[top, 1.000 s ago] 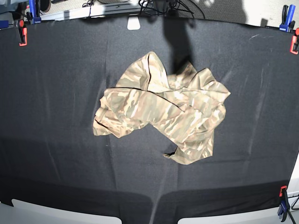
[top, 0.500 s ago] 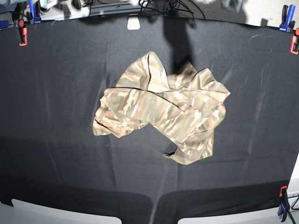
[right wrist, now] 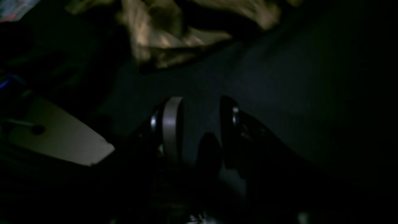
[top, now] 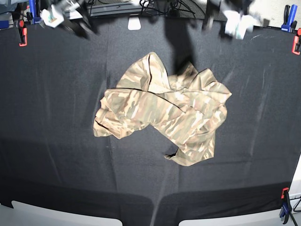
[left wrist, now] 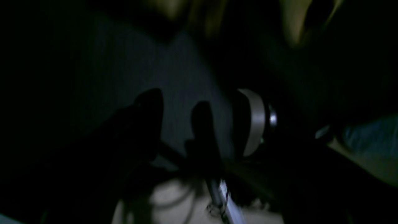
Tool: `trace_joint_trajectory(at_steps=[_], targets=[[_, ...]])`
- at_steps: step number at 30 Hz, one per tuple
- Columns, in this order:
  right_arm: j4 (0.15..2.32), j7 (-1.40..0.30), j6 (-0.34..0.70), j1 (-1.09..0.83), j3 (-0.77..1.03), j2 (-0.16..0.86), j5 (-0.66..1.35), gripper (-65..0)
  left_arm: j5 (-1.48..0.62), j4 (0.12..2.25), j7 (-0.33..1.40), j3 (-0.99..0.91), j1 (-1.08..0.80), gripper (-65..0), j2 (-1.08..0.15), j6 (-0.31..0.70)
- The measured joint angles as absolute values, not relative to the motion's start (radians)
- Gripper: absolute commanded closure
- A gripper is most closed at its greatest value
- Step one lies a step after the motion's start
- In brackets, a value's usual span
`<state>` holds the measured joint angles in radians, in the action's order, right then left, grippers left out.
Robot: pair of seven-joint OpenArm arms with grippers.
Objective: Layout the t-shirt on the table in an organized manner, then fold the t-shirt properly
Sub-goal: 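Lower both grippers onto the crumpled camouflage t-shirt and pinch fabric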
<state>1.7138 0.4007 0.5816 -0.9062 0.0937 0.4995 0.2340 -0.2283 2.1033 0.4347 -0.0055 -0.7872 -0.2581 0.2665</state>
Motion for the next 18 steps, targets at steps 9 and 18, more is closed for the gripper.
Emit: trace_joint_trajectory(at_steps=[9,18], targets=[[1.714,0.394,0.658,-0.710,0.094,0.496,0.119,-19.7,-0.254,2.103,0.455,-0.006,-0.602,-33.5,-0.257,0.271],[1.714,0.176,0.597,-0.466,0.093,0.496,-0.162,-19.7,-0.255,2.103,0.450,-0.006,-0.492,-33.5,-0.258,0.270]])
